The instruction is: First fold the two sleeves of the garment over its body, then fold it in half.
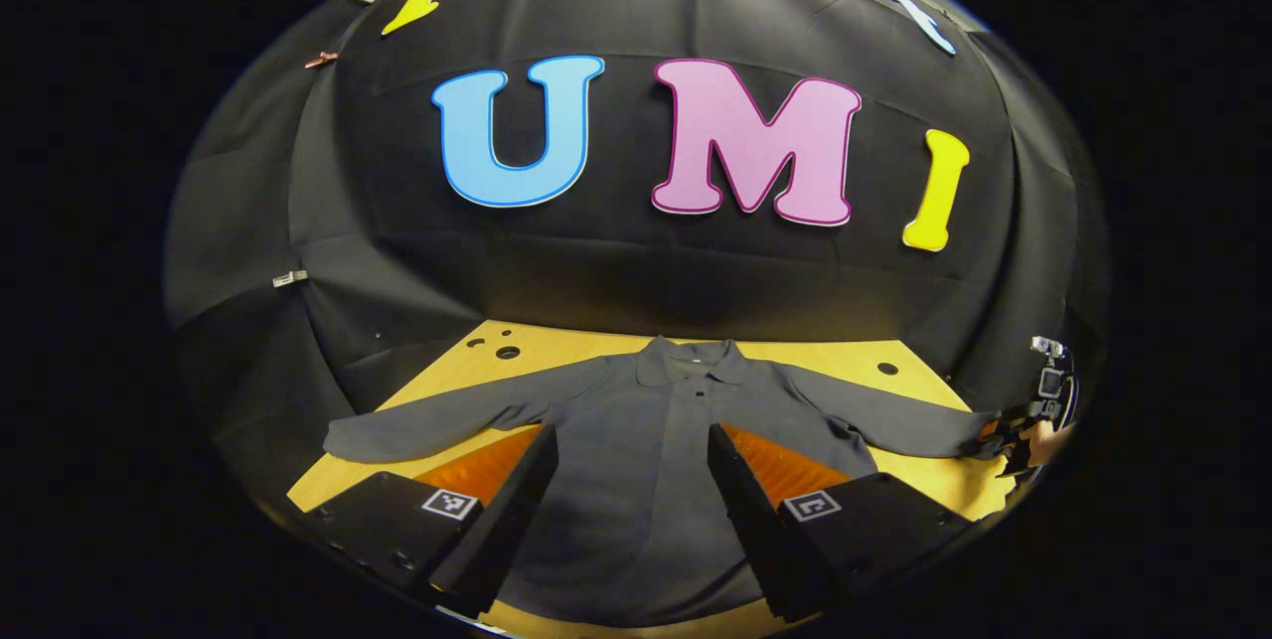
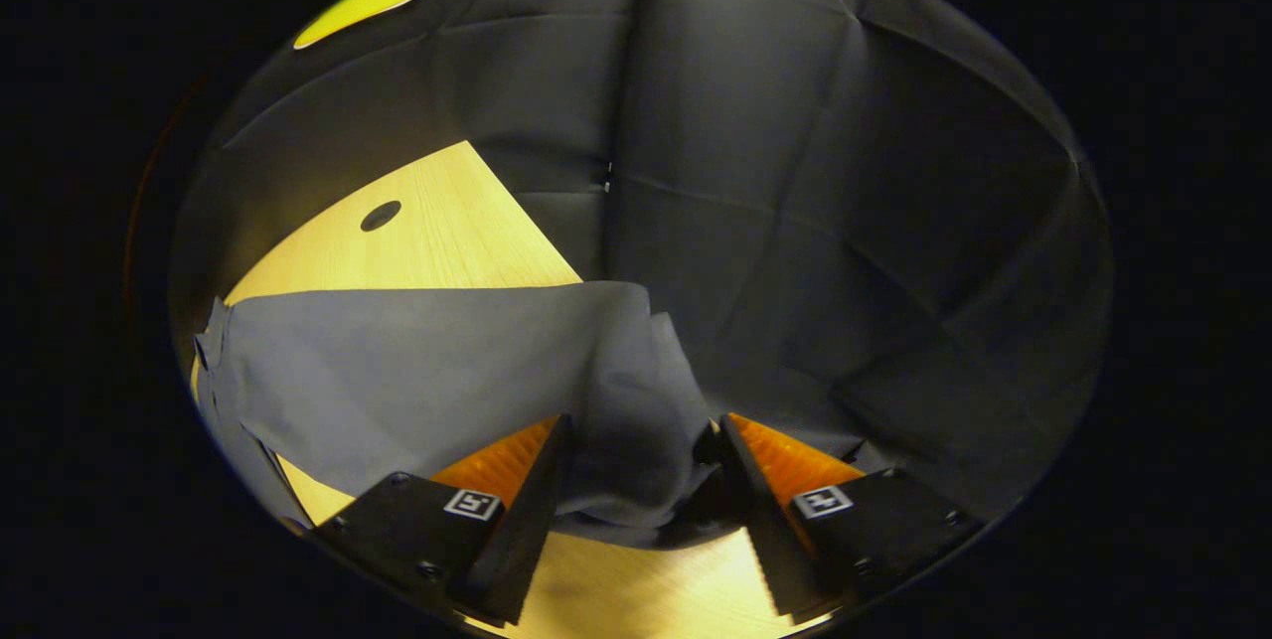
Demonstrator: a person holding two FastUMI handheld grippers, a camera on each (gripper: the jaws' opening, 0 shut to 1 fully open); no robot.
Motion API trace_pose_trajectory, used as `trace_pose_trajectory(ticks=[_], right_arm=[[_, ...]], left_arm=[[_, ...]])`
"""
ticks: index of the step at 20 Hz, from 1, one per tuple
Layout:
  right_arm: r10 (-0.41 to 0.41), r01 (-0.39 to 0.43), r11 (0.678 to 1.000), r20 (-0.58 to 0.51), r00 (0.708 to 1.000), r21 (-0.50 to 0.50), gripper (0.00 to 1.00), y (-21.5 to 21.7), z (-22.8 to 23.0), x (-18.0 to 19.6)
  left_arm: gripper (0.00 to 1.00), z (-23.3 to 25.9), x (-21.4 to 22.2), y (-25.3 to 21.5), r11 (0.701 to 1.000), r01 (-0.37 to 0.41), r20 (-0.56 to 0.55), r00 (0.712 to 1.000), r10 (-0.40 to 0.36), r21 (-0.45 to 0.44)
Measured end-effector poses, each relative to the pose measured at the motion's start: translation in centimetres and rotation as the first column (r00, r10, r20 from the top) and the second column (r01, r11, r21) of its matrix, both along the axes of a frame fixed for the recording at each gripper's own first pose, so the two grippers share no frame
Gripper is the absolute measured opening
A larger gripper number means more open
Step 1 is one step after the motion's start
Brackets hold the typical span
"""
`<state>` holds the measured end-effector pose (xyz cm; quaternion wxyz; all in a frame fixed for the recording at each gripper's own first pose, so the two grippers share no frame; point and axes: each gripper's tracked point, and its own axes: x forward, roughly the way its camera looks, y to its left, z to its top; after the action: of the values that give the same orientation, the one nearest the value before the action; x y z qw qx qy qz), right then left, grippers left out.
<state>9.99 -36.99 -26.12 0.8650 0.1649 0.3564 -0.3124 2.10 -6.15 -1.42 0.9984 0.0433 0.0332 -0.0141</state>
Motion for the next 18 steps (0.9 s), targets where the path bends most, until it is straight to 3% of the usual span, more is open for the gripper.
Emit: trace_pose_trajectory(ticks=[2,4,5,6,11,18], right_arm=[[0.024,-0.024,1.000,0.005,1.000,0.004,0.73,-0.4,0.7,-0.3],[0.062,-0.062,0.998,0.003,0.998,-0.007,0.39,-0.1,1.6,0.1],[0.072,-0.072,0.997,-0.007,0.997,-0.010,0.30,0.2,1.4,0.1],[0.082,-0.082,0.997,-0.012,0.997,-0.015,0.14,0.4,1.1,0.4],[0.133,-0.133,0.991,-0.038,0.990,0.017,0.09,0.7,2.1,0.3],[0.248,-0.246,0.962,0.009,0.969,-0.117,0.09,2.0,9.2,2.4]], left_arm=[[0.96,0.0,0.0,-0.1,1.000,-0.005,-0.001,1.000,0.005,-0.007],[0.96,0.1,-0.3,-0.3,1.000,-0.010,-0.002,1.000,0.010,-0.009],[0.96,0.0,-0.4,-0.3,1.000,-0.012,-0.001,1.000,0.012,-0.007],[0.96,0.2,-0.5,-0.3,1.000,-0.013,-0.001,1.000,0.013,-0.004],[0.96,0.3,-0.7,-0.2,1.000,-0.008,-0.003,1.000,0.008,0.021],[0.96,1.2,-0.1,-0.6,0.998,0.029,0.020,0.999,-0.030,0.060]])
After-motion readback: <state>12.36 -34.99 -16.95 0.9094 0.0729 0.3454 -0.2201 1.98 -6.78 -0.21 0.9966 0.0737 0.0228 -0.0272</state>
